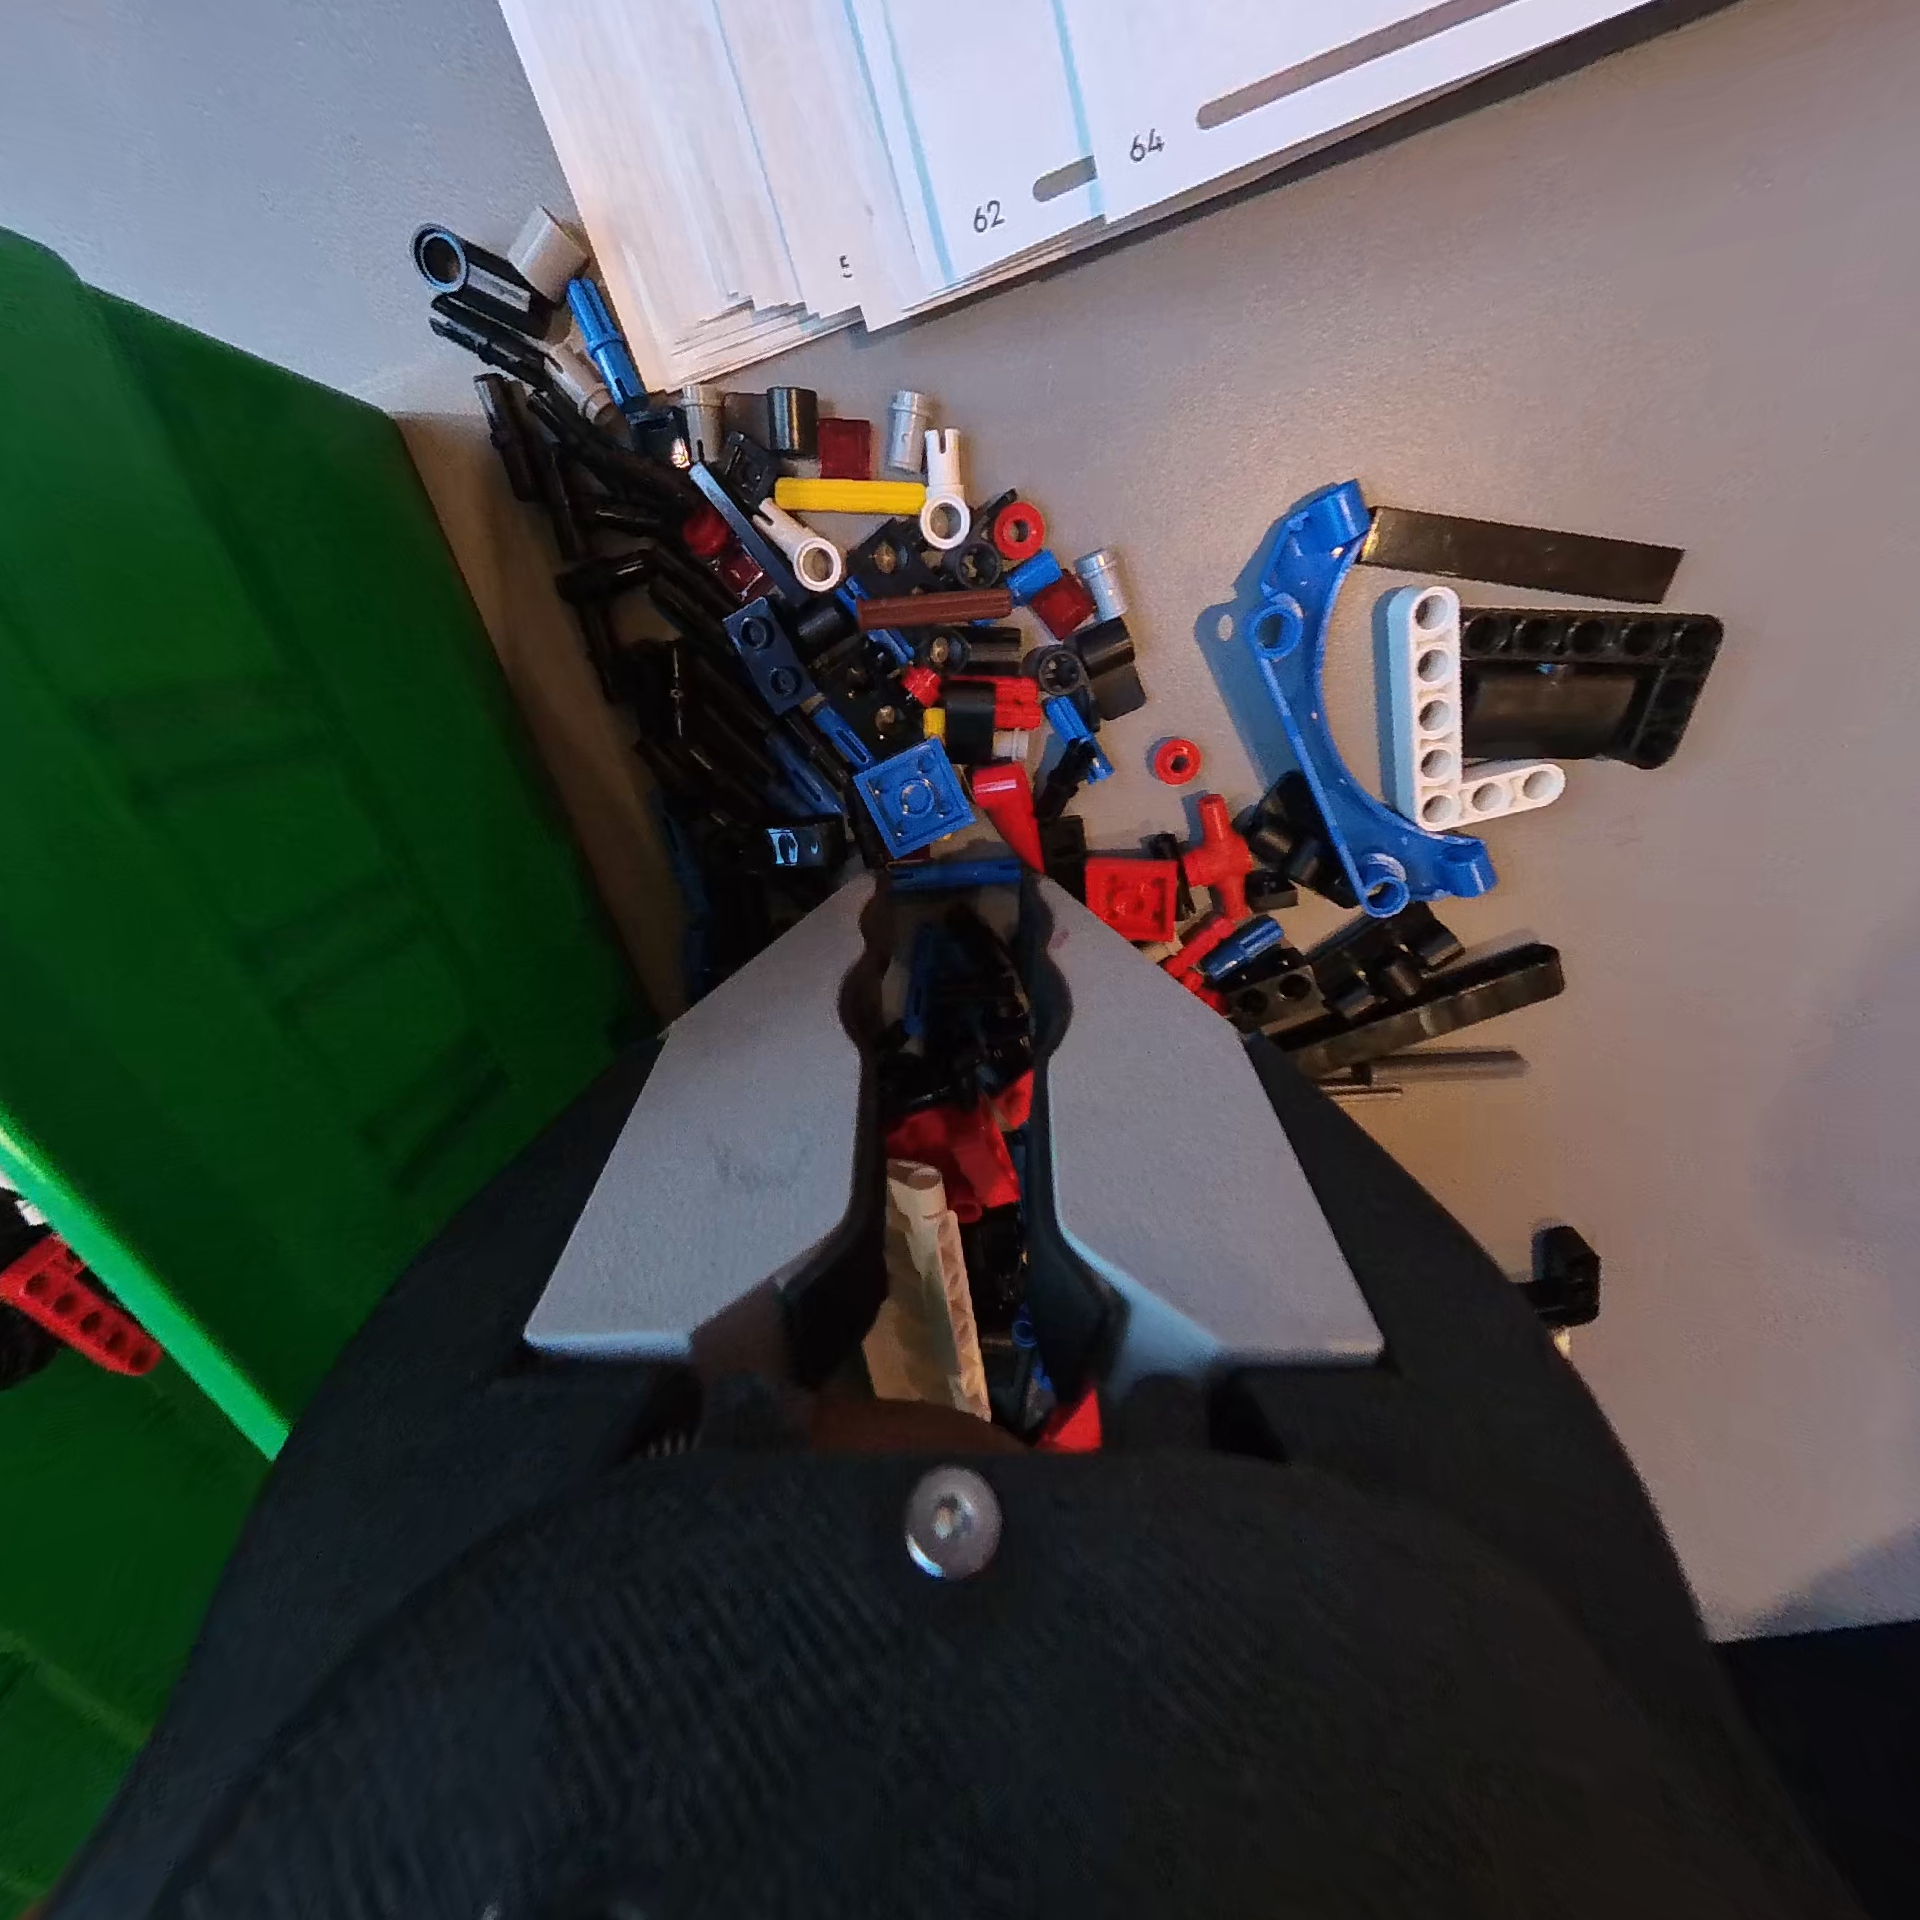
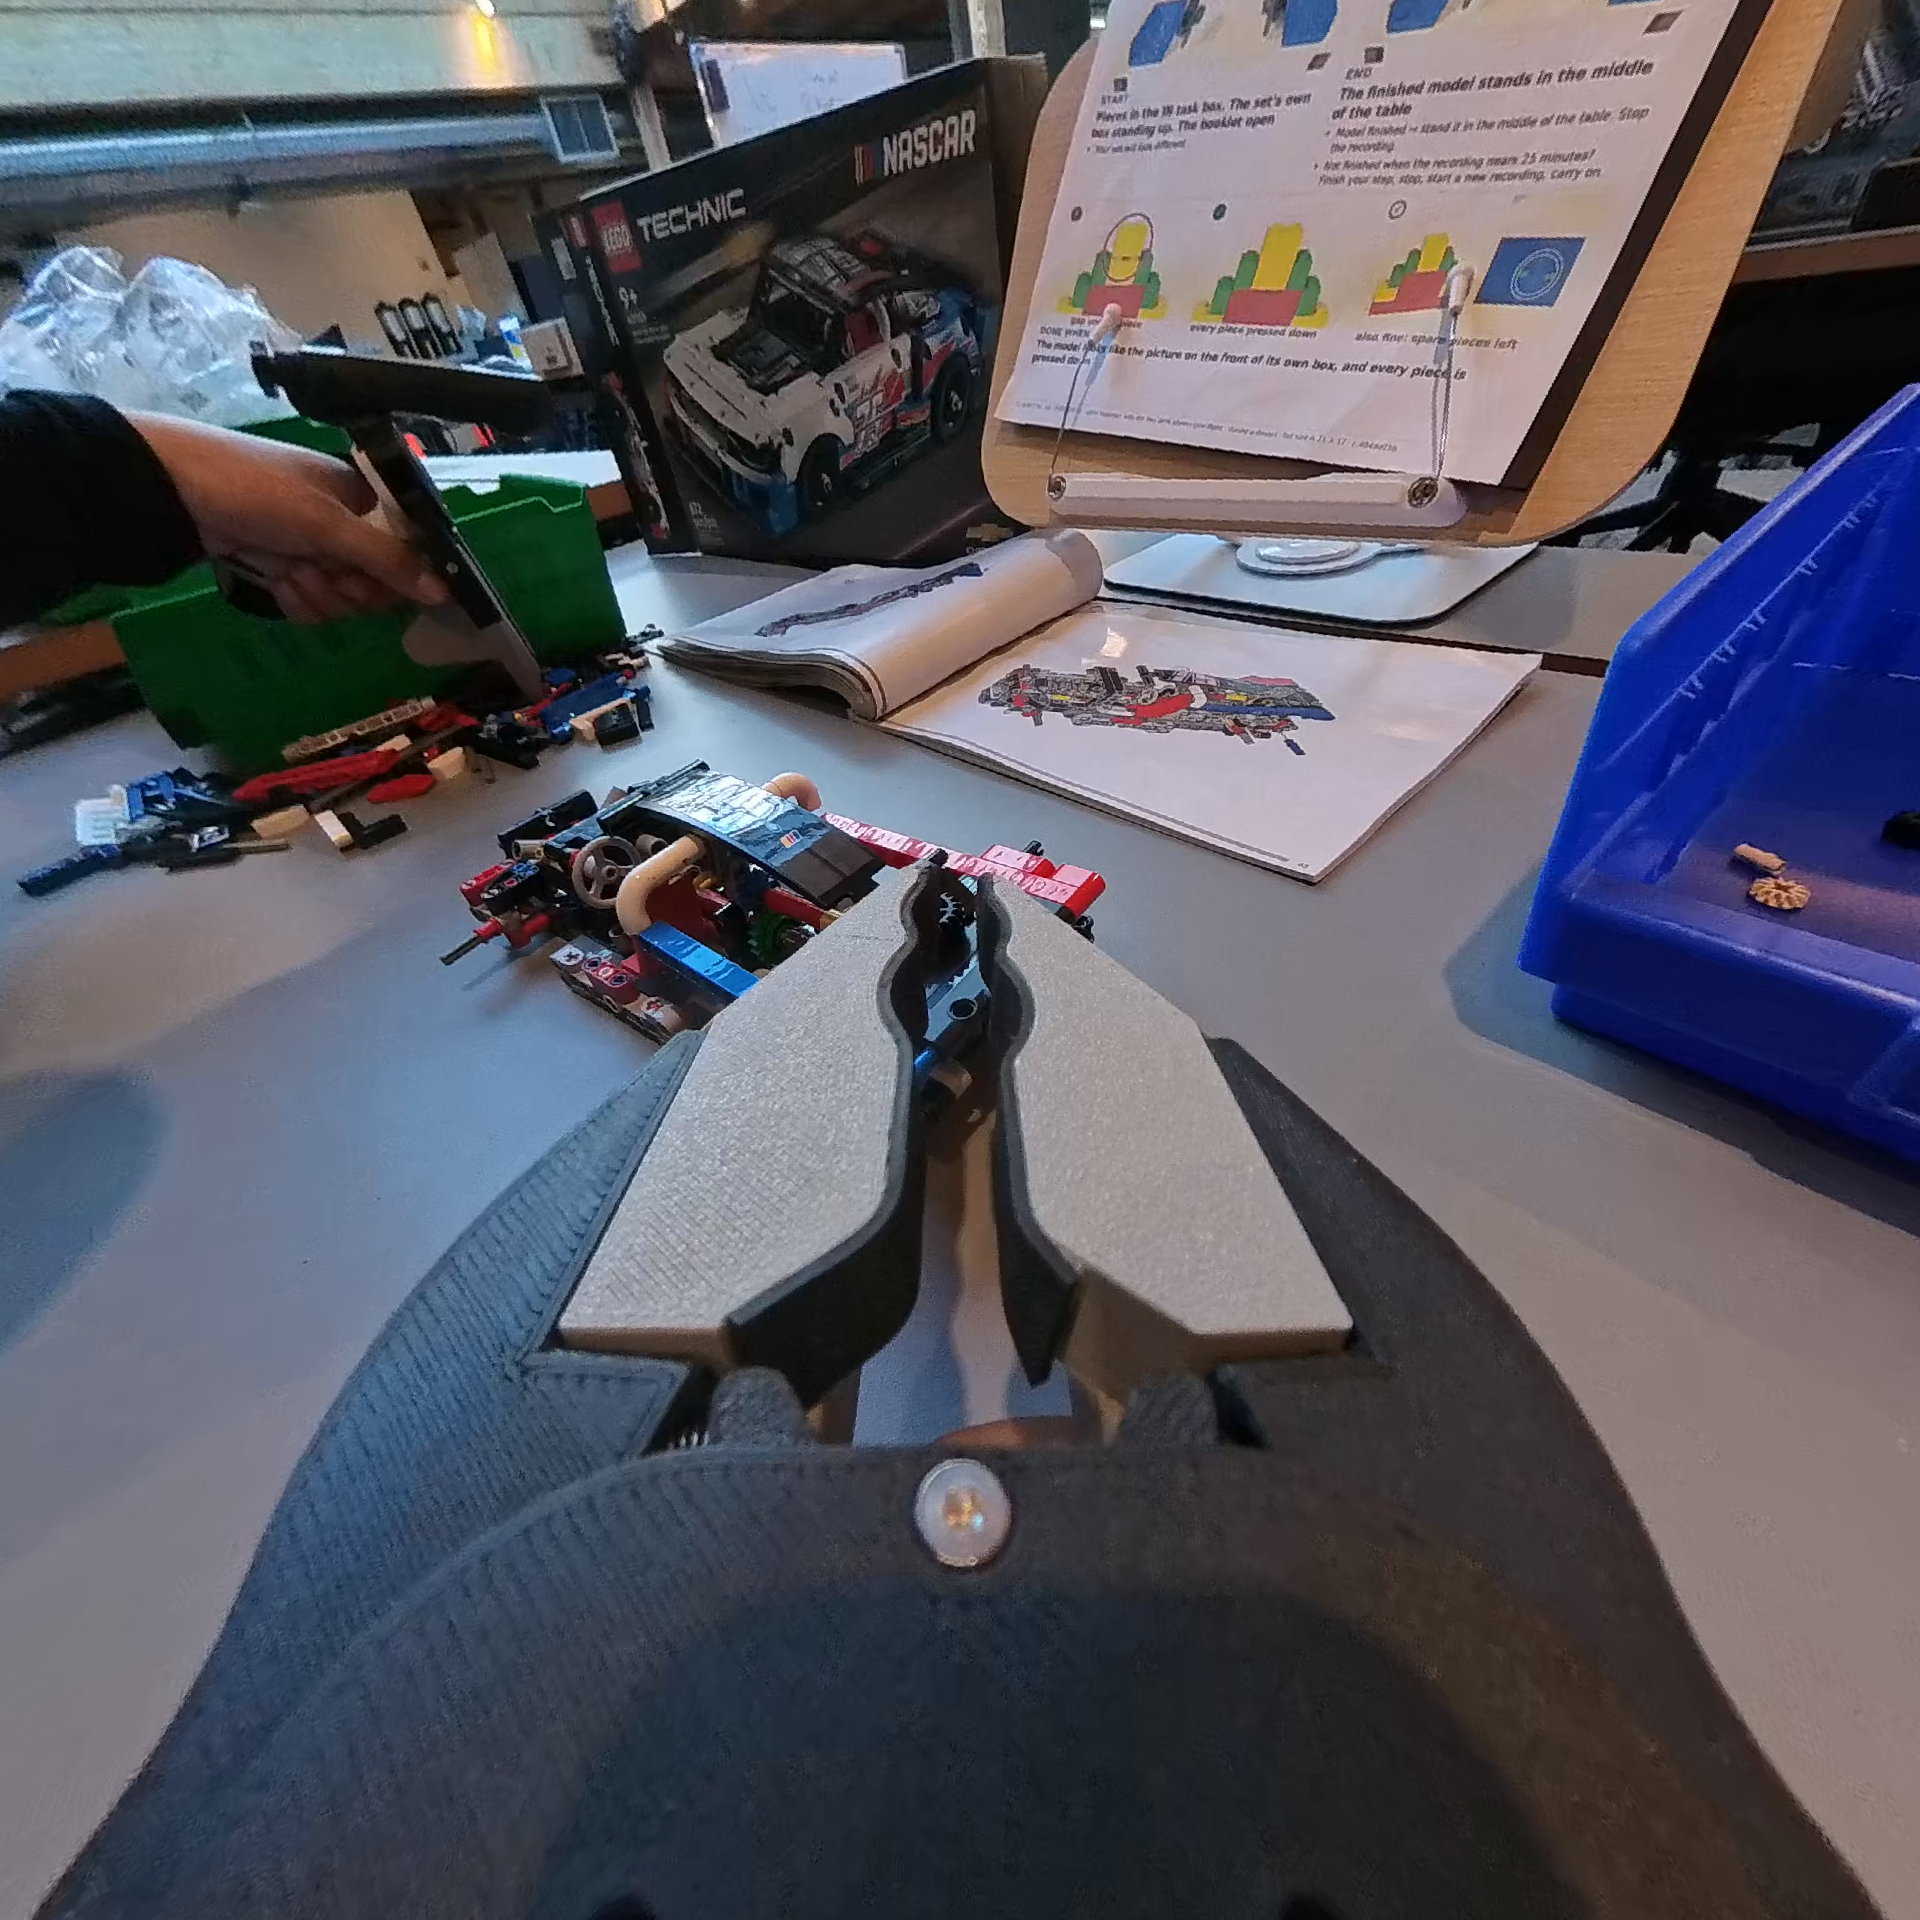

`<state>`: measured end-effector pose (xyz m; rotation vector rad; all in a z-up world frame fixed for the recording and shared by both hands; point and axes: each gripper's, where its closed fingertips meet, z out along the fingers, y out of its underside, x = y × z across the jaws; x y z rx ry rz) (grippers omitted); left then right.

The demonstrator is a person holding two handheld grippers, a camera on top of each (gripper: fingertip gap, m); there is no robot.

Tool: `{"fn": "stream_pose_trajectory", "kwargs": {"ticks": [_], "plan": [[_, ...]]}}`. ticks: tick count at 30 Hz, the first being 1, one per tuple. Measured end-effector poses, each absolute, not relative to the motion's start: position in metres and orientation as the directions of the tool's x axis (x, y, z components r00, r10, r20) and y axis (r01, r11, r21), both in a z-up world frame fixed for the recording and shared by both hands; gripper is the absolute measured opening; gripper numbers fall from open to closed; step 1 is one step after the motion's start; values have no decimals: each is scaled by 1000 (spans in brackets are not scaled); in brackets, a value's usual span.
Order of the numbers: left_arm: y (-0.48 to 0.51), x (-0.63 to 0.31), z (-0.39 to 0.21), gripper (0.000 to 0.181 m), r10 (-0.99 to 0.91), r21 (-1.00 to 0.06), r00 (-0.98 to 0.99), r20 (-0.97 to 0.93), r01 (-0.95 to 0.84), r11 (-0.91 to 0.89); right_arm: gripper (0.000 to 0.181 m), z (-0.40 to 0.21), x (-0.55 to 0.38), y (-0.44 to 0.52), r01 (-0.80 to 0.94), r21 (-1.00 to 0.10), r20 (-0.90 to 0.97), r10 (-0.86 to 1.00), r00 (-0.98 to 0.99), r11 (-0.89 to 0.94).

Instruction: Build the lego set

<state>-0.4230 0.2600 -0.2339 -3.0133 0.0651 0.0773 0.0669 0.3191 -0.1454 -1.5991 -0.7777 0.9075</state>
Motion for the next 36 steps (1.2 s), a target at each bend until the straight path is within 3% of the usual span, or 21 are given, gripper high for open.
{"fn": "stream_pose_trajectory", "kwargs": {"ticks": [13, 18, 23, 29, 33, 36], "plan": [[254, -420, -227, 22, -57, -184, 992, -116, -78, -980, 3, -147, 64, 317, 34, -978, -164, 860, 483, -206], [251, -408, -197, 22, -77, -267, 988, -132, -110, -957, 3, -145, 67, 319, 12, -976, -186, 854, 486, -219], [236, -329, -169, 22, -276, -367, 954, -114, -298, -881, 3, -145, 66, 318, 20, -978, -172, 856, 487, -208], [195, -210, -204, 22, -514, -343, 857, 27, -475, -811, 3, -145, 66, 317, 27, -980, -158, 859, 488, -196], [182, -181, -234, 22, -601, -283, 799, 9, -575, -768, 2, -145, 66, 317, 29, -981, -154, 857, 492, -193], [184, -172, -234, 27, -624, -301, 781, 29, -588, -751, 2, -145, 66, 316, 35, -982, -144, 858, 493, -185]]}}
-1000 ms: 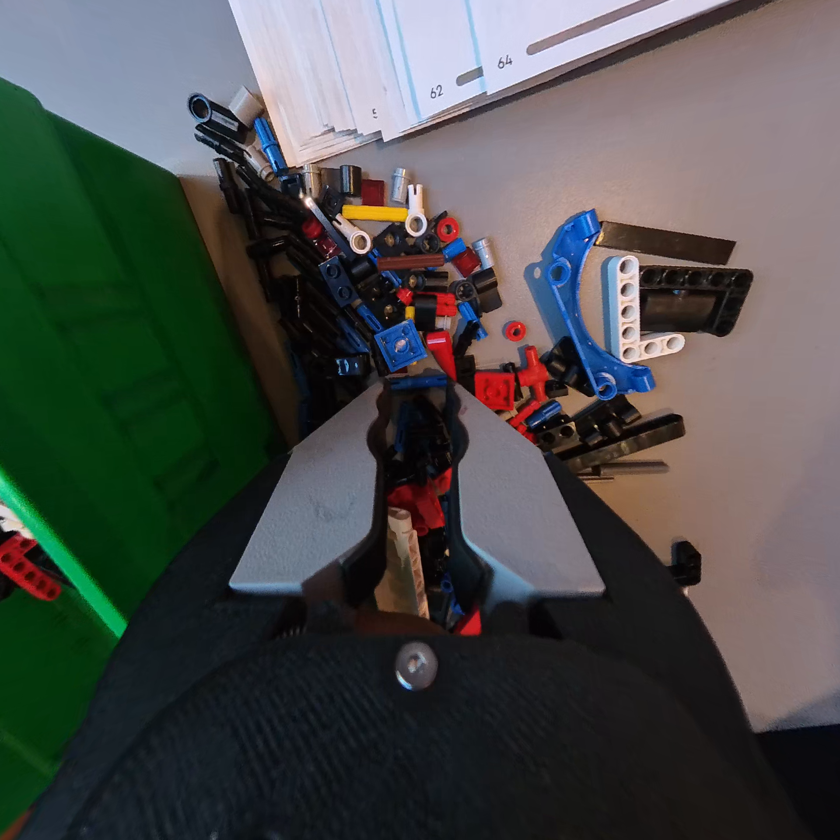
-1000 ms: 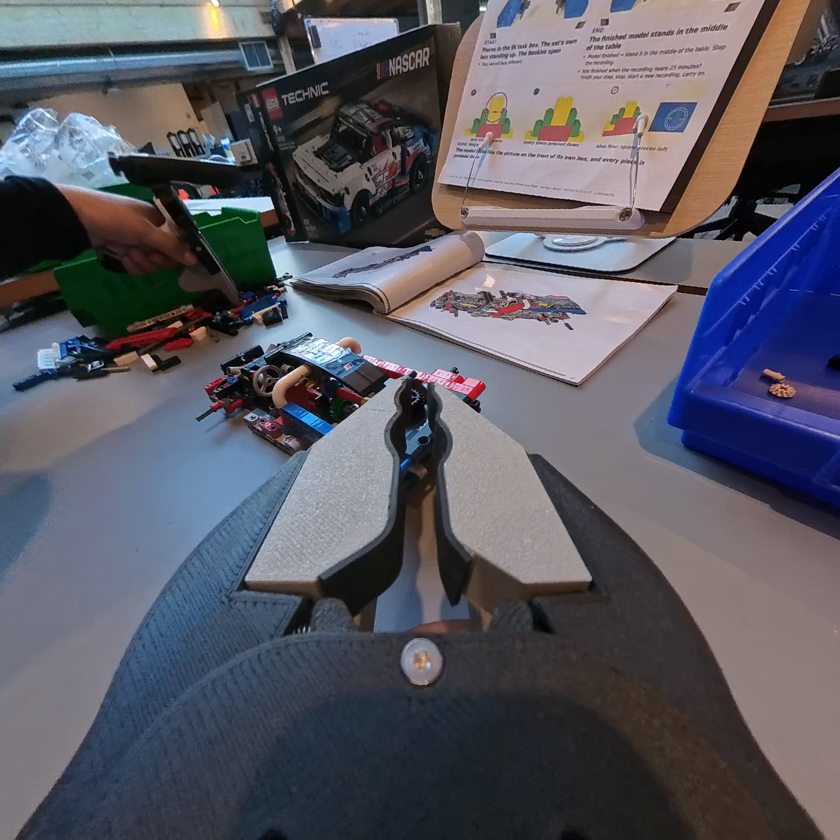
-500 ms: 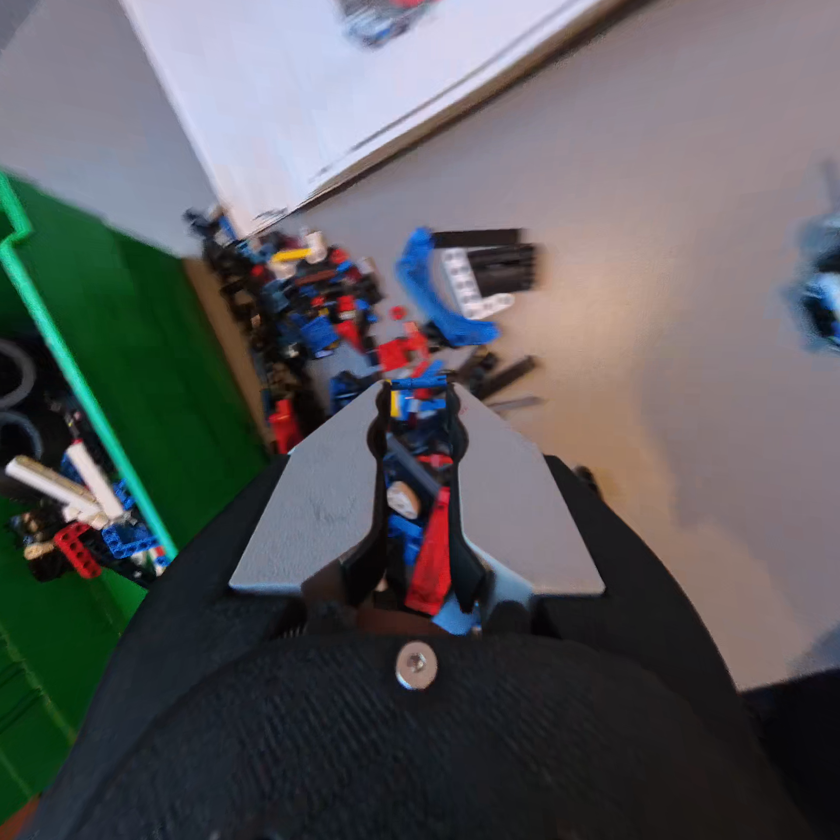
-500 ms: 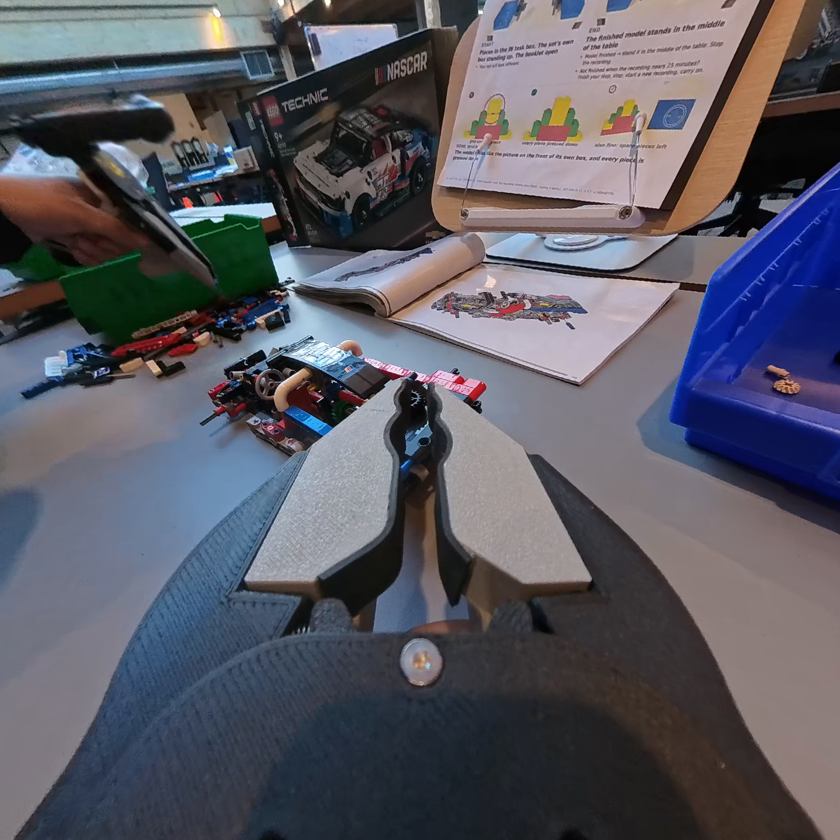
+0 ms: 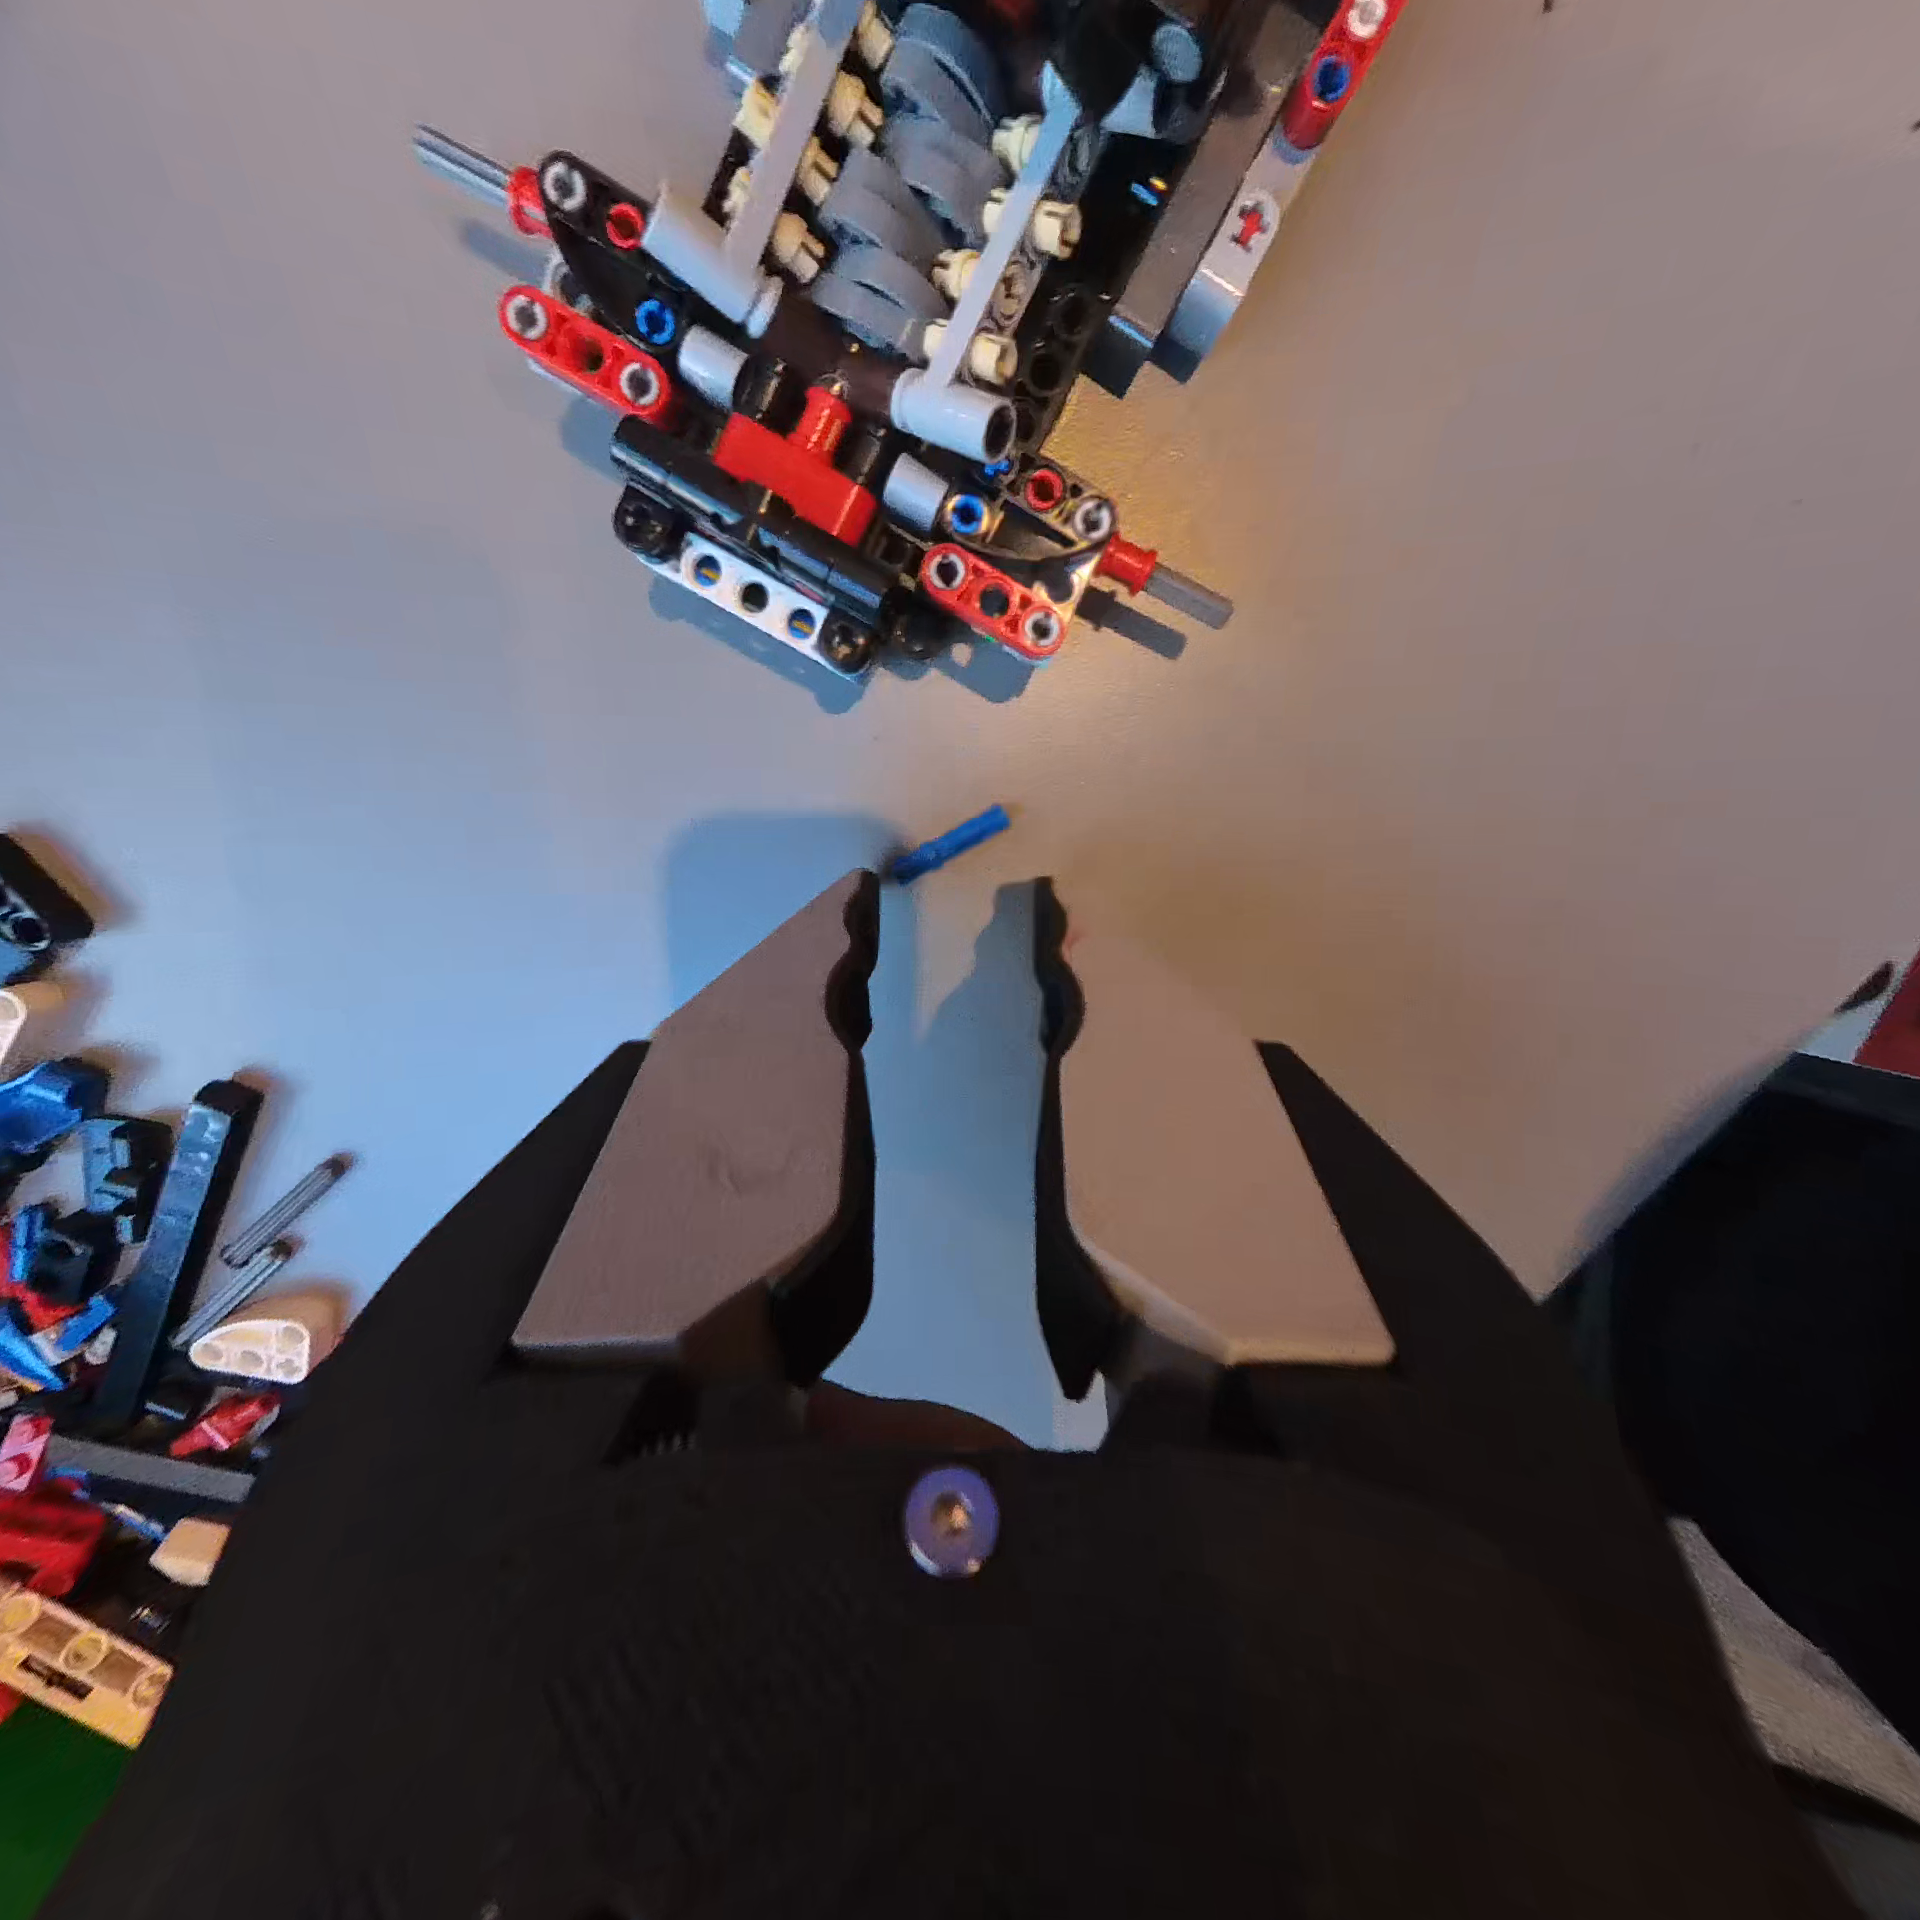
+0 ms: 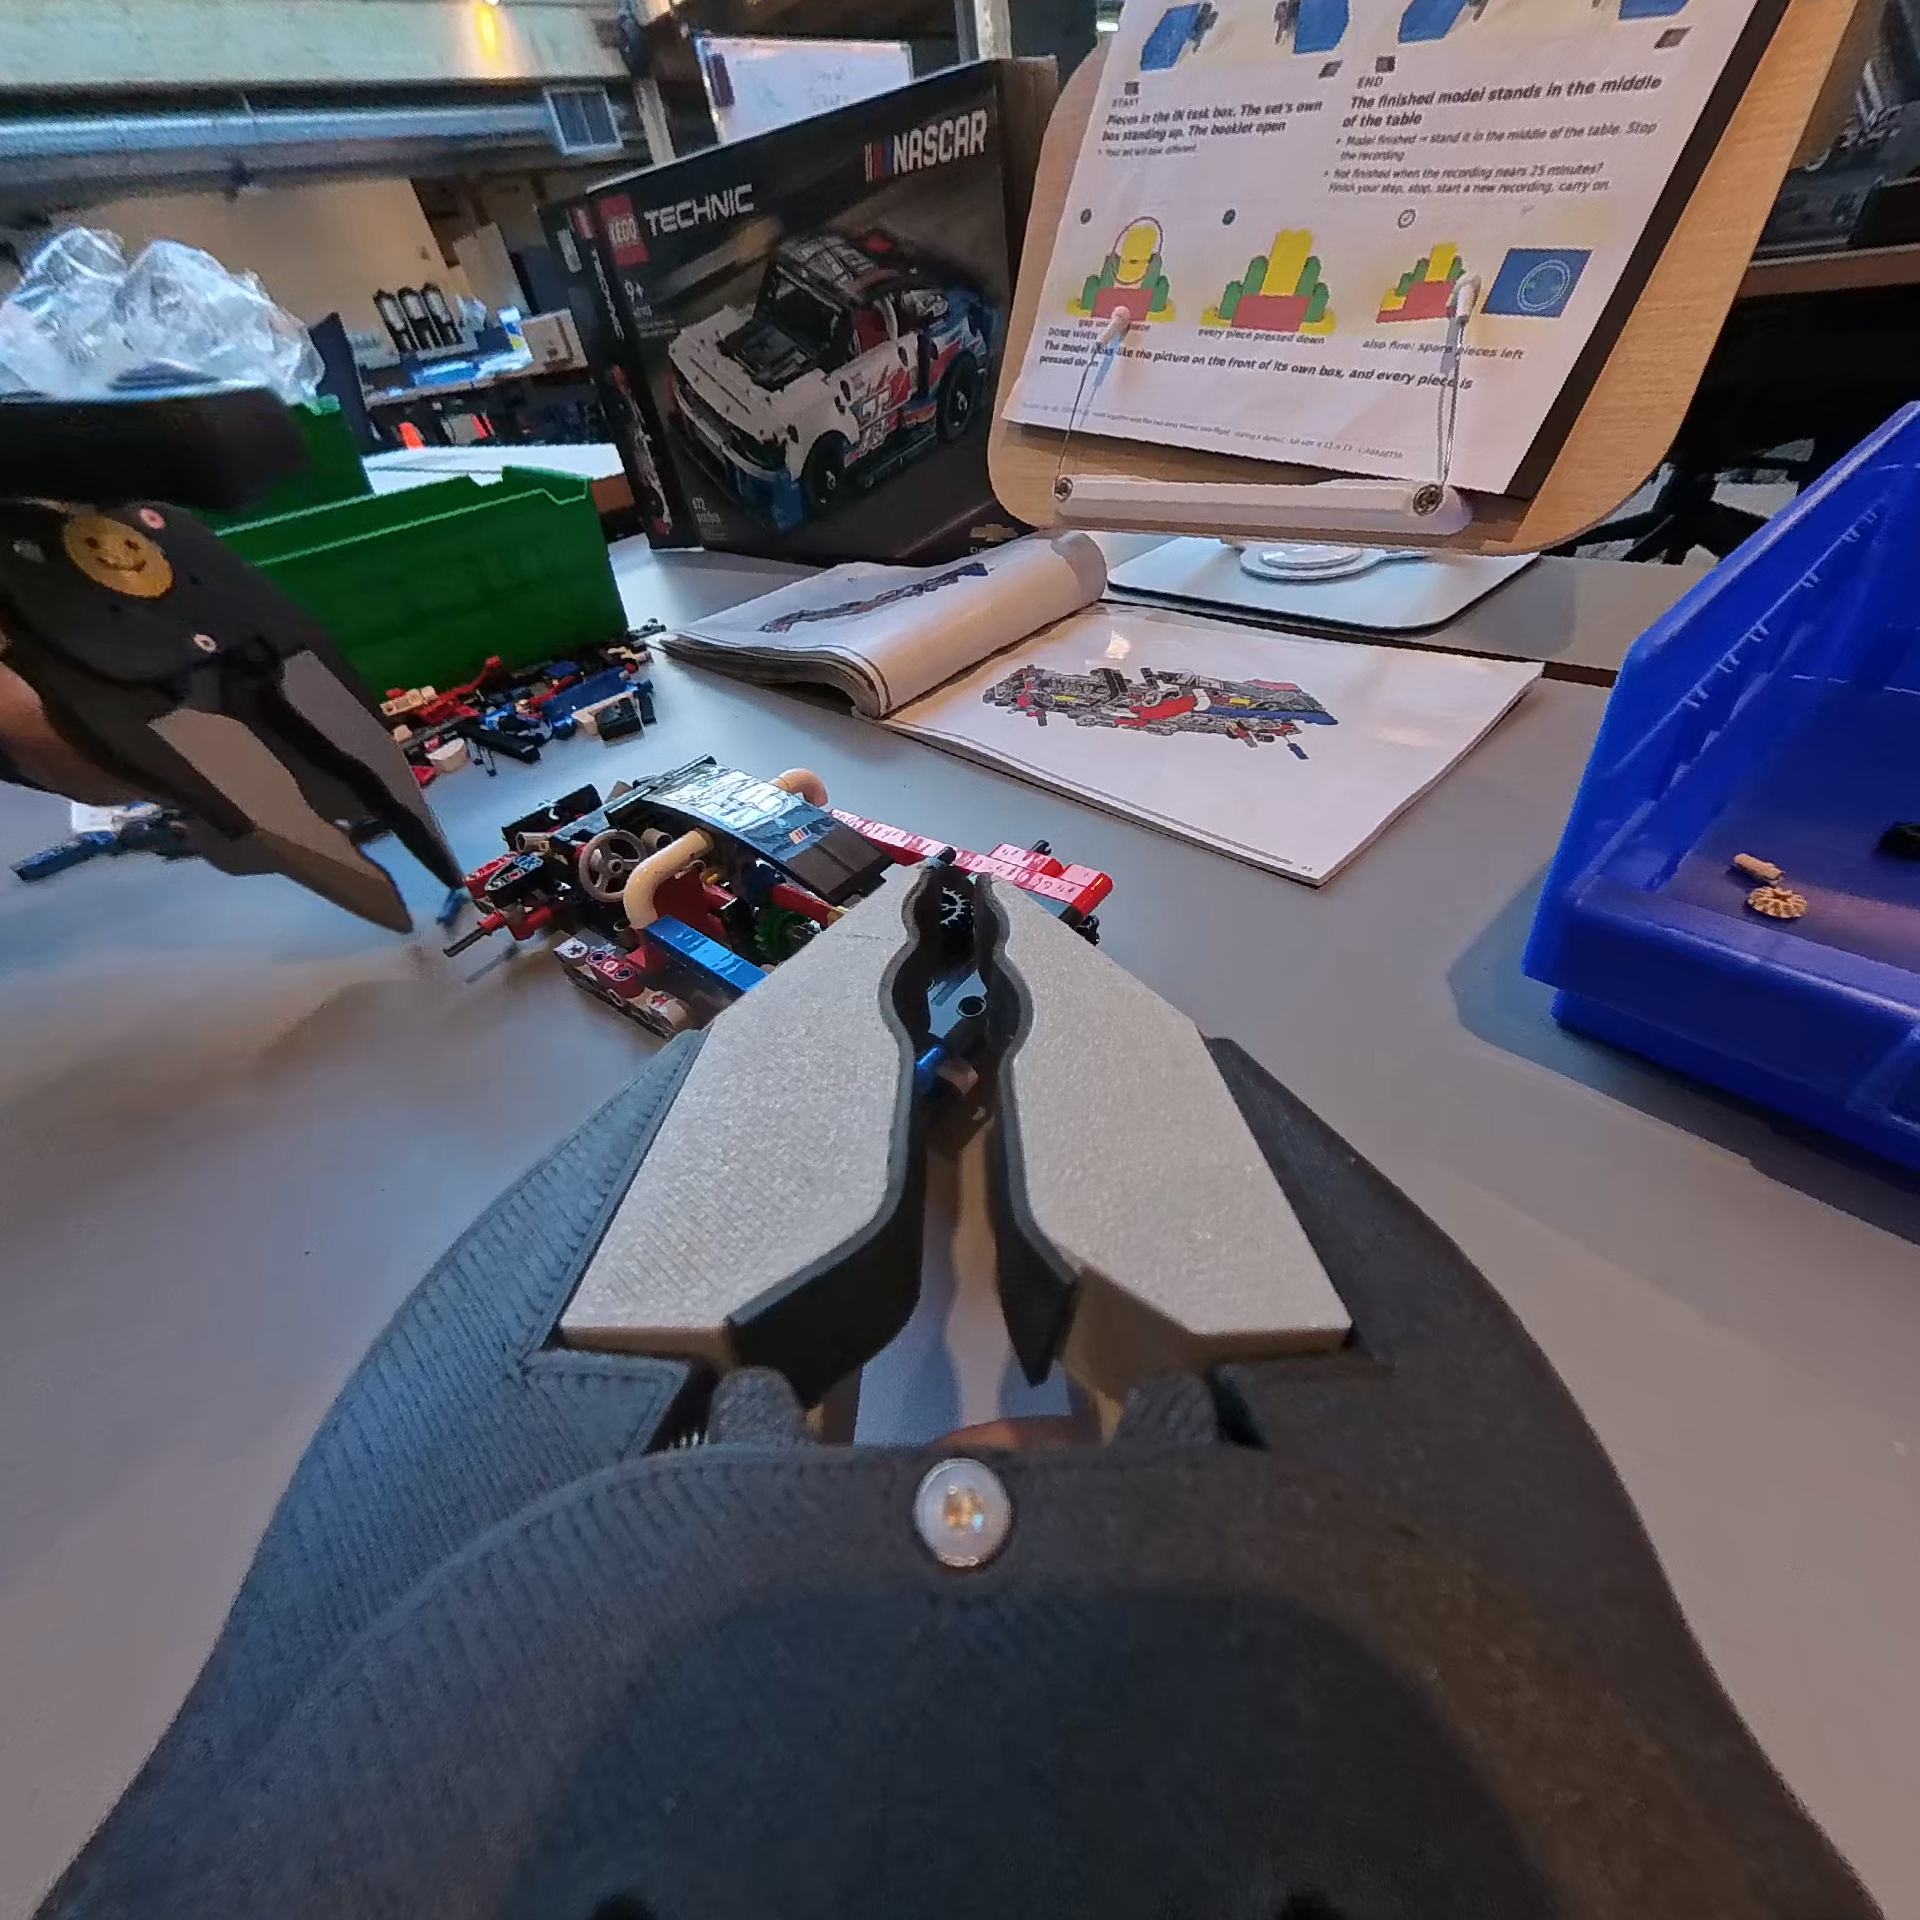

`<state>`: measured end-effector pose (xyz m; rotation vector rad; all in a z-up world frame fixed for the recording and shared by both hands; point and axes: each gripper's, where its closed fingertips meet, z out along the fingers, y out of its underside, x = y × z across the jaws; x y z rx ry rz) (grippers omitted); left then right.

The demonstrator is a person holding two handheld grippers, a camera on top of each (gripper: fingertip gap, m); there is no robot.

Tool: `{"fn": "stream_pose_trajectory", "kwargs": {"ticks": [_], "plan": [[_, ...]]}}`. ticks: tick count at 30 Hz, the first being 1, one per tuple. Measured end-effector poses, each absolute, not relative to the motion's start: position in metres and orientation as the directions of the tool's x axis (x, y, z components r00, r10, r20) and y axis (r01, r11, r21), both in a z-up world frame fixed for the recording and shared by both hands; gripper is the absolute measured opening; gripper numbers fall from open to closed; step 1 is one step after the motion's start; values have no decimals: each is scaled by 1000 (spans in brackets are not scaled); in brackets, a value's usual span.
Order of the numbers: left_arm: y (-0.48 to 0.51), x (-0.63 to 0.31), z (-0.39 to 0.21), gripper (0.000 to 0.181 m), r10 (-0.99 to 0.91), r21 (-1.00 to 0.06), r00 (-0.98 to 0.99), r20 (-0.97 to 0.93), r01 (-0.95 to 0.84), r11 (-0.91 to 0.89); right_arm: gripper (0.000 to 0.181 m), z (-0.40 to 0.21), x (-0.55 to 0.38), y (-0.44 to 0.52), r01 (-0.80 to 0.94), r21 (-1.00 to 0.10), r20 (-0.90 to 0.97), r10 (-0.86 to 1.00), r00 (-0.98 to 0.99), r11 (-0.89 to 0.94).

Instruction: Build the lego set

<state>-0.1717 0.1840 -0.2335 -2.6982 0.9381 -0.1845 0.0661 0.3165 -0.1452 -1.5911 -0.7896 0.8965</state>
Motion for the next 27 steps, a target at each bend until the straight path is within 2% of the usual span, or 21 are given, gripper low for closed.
{"fn": "stream_pose_trajectory", "kwargs": {"ticks": [4, 8, 12, 15, 17, 21, 24, 27], "plan": [[186, -180, -227, 36, -621, -297, 784, 13, -590, -751, 2, -145, 66, 316, 39, -983, -138, 859, 493, -181], [185, -193, -208, 41, -578, -344, 816, 4, -542, -767, 2, -145, 66, 316, 39, -983, -138, 858, 495, -180], [171, -209, -184, 40, -475, -454, 880, 25, -413, -789, 2, -145, 66, 316, 42, -983, -133, 859, 495, -177], [141, -196, -173, 37, -399, -595, 897, 192, -217, -774, 2, -145, 66, 315, 45, -984, -128, 858, 497, -173], [117, -185, -183, 38, -378, -641, 884, 274, -126, -757, 2, -145, 66, 315, 48, -985, -122, 858, 498, -168], [91, -193, -218, 39, -278, -684, 928, 247, -36, -728, 2, -146, 66, 316, 57, -985, -115, 854, 507, -166], [89, -187, -200, 40, -341, -781, 900, 272, -1, -625, 2, -146, 67, 319, 46, -985, -120, 846, 520, -168], [92, -188, -130, 45, -506, -882, 779, 371, 124, -455, 1, -141, 68, 320, 23, -989, -111, 846, 521, -144]]}}
